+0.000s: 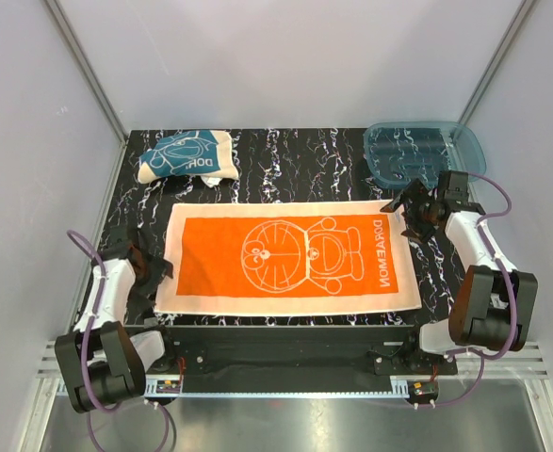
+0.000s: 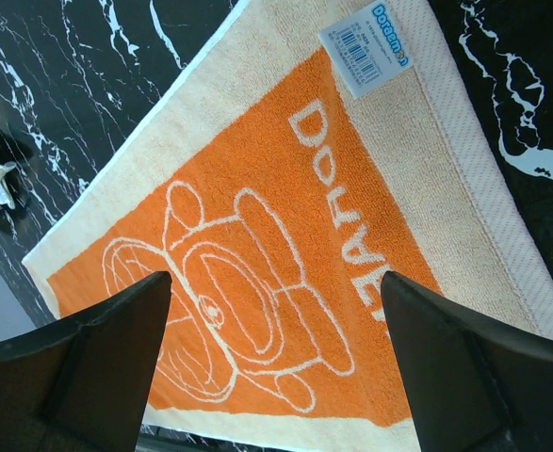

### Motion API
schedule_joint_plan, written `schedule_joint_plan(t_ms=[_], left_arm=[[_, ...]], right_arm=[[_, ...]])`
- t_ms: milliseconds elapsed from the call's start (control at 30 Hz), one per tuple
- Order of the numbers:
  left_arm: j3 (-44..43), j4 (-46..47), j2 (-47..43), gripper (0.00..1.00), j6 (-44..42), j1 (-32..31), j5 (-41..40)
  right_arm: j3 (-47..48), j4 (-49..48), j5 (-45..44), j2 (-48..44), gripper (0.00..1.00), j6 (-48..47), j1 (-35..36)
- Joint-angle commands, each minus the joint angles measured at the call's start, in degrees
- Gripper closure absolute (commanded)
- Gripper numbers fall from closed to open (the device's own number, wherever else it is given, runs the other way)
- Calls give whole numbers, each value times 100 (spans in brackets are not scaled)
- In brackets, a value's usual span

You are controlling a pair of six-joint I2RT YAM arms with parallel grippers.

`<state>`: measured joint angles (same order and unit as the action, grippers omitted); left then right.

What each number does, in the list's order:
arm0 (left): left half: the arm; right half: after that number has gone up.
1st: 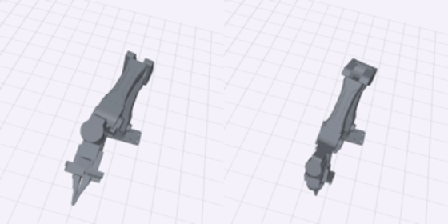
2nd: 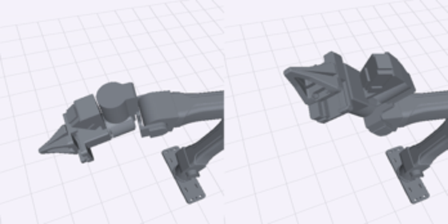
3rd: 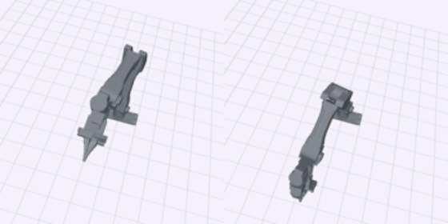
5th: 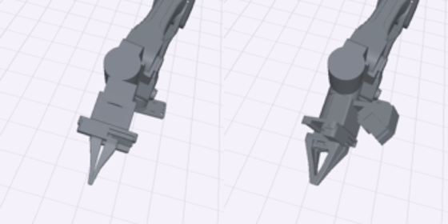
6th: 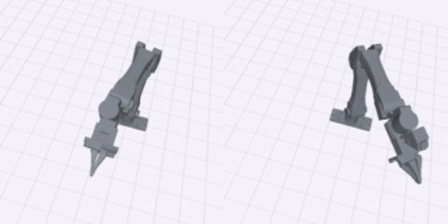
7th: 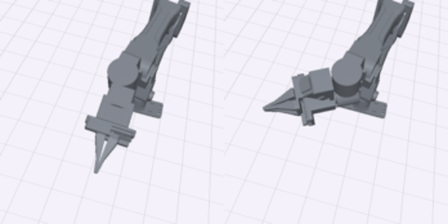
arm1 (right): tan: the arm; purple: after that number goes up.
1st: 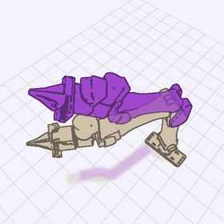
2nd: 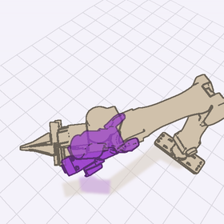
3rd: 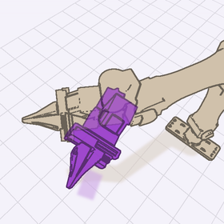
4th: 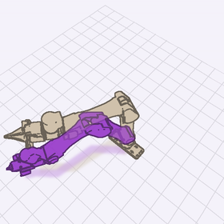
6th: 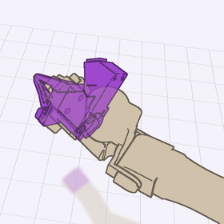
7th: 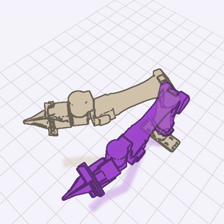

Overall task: Roll the towels
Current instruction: Fold the towel

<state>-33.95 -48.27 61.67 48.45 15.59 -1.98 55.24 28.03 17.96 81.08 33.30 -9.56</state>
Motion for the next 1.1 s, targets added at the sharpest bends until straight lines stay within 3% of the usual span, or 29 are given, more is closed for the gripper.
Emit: schedule_joint_plan(t_ms=[0, 133, 200, 267, 467, 667, 1067], left_arm=[[-638, -261, 55, 18, 25, 14, -909], [-1017, -517, 556, 20, -125, 23, -1261], [-894, -464, 618, 22, -64, 14, -938], [-527, -359, 496, 33, 164, -134, -446], [-419, -481, 723, 33, 534, -811, -891], [-86, -78, 1101, 36, 692, -962, -1068], [-23, 371, 1111, 73, 332, -979, -1191]], right_arm=[[30, -245, 322, 5, 0, 1, -11], [-22, -289, 384, -13, 0, -8, -11], [-22, -307, 393, 13, 0, 1, -11], [-5, -342, 410, 92, 0, 19, -11], [48, -395, 525, 242, 0, 28, -10], [30, -386, 525, 295, 0, -7, -11], [30, -290, 165, 330, 0, -148, -11]])
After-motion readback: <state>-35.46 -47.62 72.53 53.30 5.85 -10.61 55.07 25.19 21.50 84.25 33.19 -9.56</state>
